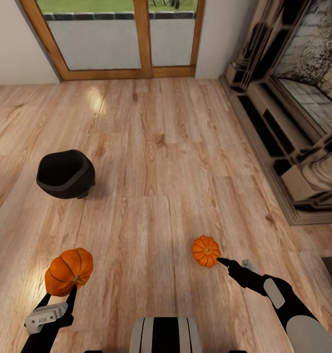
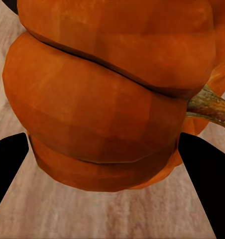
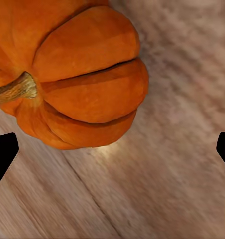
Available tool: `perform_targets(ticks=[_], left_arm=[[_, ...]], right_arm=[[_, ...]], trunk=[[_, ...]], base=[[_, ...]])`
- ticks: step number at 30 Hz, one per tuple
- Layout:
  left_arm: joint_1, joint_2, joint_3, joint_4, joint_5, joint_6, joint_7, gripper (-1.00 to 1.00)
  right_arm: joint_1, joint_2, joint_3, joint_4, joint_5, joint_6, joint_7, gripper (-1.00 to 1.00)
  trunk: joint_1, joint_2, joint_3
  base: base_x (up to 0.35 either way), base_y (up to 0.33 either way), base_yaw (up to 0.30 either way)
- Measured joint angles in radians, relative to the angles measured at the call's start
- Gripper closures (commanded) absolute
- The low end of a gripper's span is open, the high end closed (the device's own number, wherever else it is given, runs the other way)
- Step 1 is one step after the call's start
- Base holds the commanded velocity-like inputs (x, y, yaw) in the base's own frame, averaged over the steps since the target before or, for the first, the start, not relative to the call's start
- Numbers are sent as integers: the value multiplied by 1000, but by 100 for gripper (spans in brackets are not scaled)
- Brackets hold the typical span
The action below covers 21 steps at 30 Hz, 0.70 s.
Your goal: Place each of the two pumpkins and all three candles from the living room inside a cabinet in the living room (use any cabinet), then make sure every cabinet is closed, and position the cauldron so it is next to a table in the living room.
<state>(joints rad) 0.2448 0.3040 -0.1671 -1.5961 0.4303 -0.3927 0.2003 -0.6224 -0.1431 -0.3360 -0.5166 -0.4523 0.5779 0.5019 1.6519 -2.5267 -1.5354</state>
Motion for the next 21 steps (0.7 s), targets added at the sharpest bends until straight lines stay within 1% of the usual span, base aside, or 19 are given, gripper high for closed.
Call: perform_targets(ticks=[7, 21], left_arm=[[1, 0, 0, 0, 0, -1, 0, 100], [1, 0, -1, 0, 0, -1, 0, 100]], right_arm=[[0, 0, 0, 0, 0, 0, 0, -100], [0, 0, 0, 0, 0, 0, -1, -100]], trunk=[[0, 0, 0], [0, 0, 0]], base=[[117, 0, 0], [9, 0, 0]])
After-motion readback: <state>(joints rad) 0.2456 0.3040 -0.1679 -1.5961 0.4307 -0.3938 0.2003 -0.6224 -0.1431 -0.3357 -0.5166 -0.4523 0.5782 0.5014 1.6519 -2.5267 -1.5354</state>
